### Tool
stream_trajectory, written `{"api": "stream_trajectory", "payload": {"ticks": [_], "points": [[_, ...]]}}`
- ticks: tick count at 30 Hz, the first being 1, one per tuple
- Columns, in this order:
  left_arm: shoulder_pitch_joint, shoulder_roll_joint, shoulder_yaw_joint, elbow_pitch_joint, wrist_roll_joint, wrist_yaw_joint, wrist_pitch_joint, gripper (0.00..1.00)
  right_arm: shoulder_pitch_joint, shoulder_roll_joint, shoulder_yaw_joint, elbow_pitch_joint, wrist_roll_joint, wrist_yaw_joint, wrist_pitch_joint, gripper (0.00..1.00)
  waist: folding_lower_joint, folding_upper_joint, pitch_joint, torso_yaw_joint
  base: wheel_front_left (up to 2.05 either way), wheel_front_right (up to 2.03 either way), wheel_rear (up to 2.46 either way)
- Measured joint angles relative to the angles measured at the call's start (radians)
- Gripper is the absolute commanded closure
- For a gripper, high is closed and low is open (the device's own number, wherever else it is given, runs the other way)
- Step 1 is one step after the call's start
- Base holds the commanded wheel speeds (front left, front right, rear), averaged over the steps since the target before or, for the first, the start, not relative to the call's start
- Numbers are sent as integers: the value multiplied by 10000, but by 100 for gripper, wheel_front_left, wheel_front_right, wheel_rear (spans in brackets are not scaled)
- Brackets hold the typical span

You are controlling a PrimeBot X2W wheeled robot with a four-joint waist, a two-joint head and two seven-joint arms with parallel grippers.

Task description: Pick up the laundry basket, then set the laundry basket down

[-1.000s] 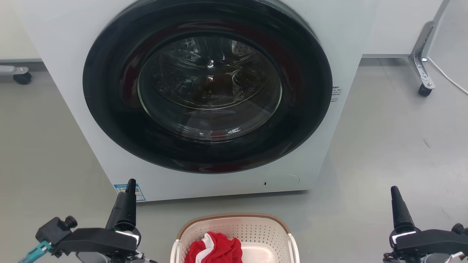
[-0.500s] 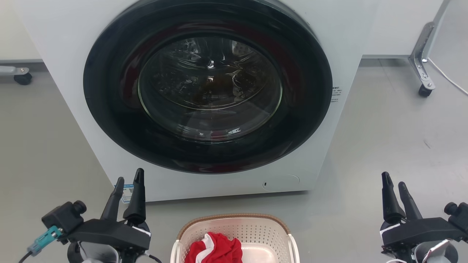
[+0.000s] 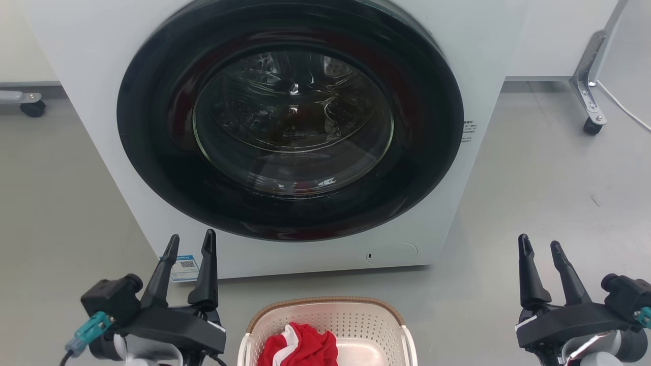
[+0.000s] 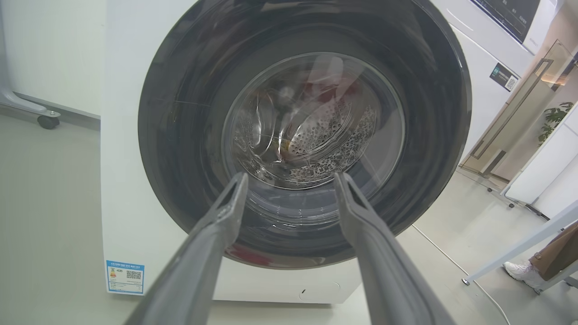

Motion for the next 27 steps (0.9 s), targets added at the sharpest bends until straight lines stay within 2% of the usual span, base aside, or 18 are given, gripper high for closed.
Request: {"api": "stream_trajectory", "payload": {"ticks": [27], "points": [[0, 171, -1005, 165, 3269, 667, -965, 0, 113, -59, 685, 186, -2949, -548, -966, 0, 0, 0, -36, 0, 0, 0, 0]]}}
